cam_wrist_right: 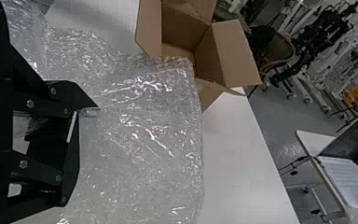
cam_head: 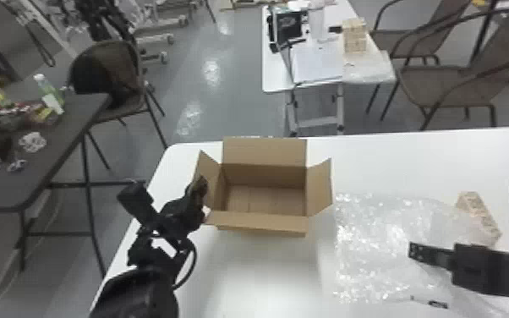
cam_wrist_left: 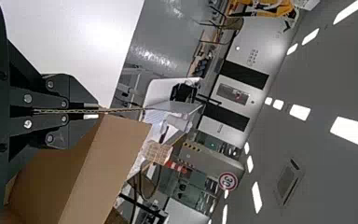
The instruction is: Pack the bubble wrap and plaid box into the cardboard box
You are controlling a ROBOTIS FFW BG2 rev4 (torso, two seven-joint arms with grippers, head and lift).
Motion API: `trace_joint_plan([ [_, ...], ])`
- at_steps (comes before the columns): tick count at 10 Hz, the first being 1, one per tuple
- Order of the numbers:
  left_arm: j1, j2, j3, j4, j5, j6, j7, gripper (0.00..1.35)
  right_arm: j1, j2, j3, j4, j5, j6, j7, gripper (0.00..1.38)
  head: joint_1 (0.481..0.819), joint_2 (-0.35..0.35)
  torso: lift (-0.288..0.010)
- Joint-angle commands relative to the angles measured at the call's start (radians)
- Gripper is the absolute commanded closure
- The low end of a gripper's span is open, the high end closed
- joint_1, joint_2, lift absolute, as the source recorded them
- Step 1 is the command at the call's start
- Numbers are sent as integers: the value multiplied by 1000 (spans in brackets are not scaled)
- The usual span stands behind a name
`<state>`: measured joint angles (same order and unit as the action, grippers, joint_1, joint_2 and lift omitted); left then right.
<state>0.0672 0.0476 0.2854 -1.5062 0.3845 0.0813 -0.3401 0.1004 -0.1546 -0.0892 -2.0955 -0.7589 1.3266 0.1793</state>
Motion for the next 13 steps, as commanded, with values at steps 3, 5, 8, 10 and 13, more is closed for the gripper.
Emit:
trace_joint_plan([
  [3, -1, 1, -29, 0, -3, 0, 32, 1208, -87, -10, 5, -9, -132, 0, 40, 1217, 695, 292, -44],
  [5, 8, 1, -41, 0, 10, -26, 52, 1208, -122, 13, 94, 130, -122, -152, 123, 1217, 695, 300, -44],
  [8, 22, 1, -77, 0, 22, -58, 99, 1208, -202, 99, 183, 316, -19, -348, 233, 1217, 695, 336, -44],
  [10, 25, 1, -91, 0, 33, -66, 110, 1208, -294, 121, 253, 480, 41, -425, 293, 1217, 695, 350, -44],
  [13, 19, 1, -94, 0, 34, -64, 113, 1208, -410, 155, 355, 749, 90, -550, 431, 1217, 695, 350, -44],
])
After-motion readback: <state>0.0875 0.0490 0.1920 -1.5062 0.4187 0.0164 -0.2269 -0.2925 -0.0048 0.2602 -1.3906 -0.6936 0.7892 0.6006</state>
